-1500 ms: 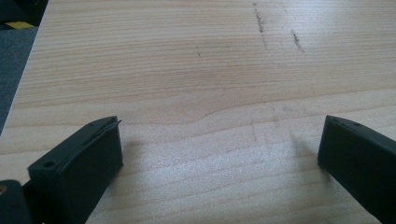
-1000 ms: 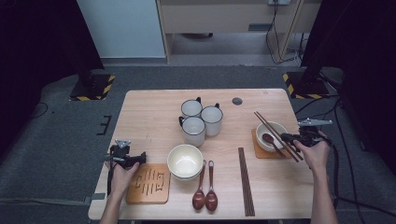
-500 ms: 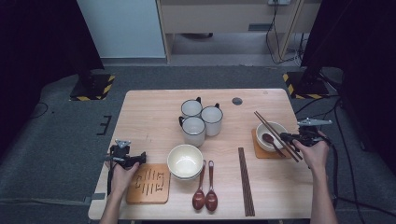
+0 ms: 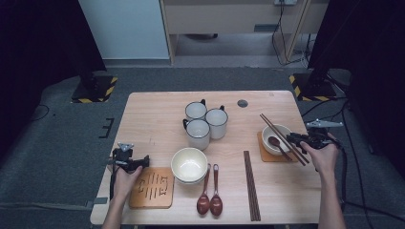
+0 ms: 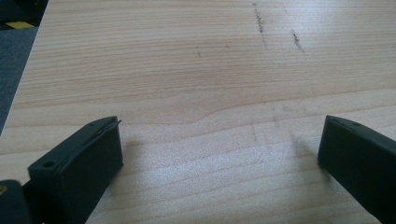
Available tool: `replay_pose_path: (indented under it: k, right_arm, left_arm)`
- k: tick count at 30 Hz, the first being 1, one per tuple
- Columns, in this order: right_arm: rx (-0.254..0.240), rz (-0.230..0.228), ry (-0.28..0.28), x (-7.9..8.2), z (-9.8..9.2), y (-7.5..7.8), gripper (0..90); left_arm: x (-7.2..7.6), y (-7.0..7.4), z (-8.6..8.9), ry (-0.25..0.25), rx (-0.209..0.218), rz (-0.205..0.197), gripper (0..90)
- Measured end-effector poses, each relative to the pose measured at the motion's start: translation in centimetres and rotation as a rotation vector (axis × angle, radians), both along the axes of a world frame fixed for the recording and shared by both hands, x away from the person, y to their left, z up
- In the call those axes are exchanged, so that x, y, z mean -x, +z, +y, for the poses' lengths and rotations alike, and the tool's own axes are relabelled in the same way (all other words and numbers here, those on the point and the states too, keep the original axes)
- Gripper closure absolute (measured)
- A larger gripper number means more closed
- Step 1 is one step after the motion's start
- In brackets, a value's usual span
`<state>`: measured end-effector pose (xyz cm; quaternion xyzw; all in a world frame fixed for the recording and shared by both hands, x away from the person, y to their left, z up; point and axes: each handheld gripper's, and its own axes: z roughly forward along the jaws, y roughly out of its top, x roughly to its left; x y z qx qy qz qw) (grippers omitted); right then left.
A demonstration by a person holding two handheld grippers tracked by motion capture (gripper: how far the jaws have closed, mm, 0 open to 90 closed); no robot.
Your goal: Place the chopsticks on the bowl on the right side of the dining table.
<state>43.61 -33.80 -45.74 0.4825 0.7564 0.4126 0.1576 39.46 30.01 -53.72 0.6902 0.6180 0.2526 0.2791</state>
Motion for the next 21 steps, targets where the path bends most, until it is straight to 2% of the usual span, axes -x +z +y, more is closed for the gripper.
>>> replay_pose_path:
  k: [11,21]
  right_arm:
    - [0.022,-0.021,0.017,-0.4,1.0,-0.3,62.4]
    - [0.061,-0.001,0.023,-0.6,1.4,-0.9,59.2]
  left_arm:
    - [0.0,0.0,0.0,0.0,0.0,0.0,0.0]
    - [0.0,0.0,0.0,0.0,0.0,0.0,0.0]
